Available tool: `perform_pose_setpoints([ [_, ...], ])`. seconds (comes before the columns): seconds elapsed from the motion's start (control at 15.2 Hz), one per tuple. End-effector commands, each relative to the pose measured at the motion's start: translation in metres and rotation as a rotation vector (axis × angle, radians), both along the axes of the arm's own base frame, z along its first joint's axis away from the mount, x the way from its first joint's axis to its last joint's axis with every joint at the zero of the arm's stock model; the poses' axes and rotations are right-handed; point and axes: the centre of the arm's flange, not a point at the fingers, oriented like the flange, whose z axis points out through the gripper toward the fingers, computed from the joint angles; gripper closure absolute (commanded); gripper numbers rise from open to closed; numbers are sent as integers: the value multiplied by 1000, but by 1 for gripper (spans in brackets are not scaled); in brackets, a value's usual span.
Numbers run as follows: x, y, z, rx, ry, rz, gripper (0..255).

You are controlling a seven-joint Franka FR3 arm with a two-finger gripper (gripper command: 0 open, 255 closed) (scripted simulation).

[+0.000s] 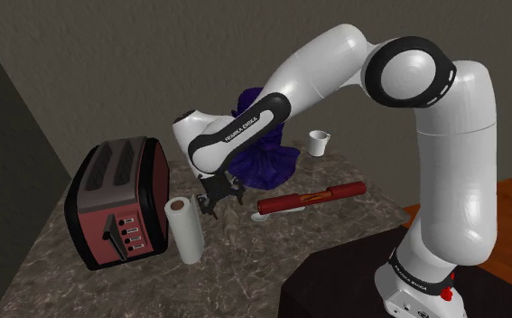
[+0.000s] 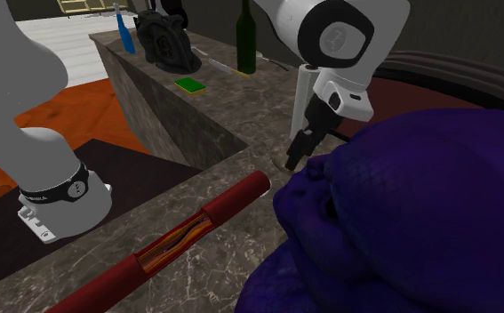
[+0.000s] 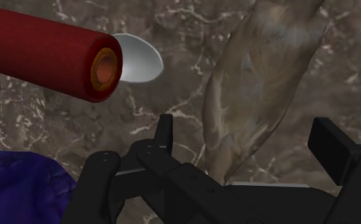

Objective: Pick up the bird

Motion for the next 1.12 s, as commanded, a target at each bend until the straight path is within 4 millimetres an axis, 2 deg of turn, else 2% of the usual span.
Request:
perform_pose_setpoints([
  [0.0, 1, -1, -12, -1, 0, -1, 0],
  [0.2, 1, -1, -28, -1, 0, -1, 0],
  [0.33, 1, -1, -31, -1, 0, -1, 0],
  [0.4, 1, -1, -31, -1, 0, -1, 255],
  [0.92, 1, -1, -32, -1, 0, -1, 255],
  [1.06, 1, -1, -25, -1, 0, -1, 255],
])
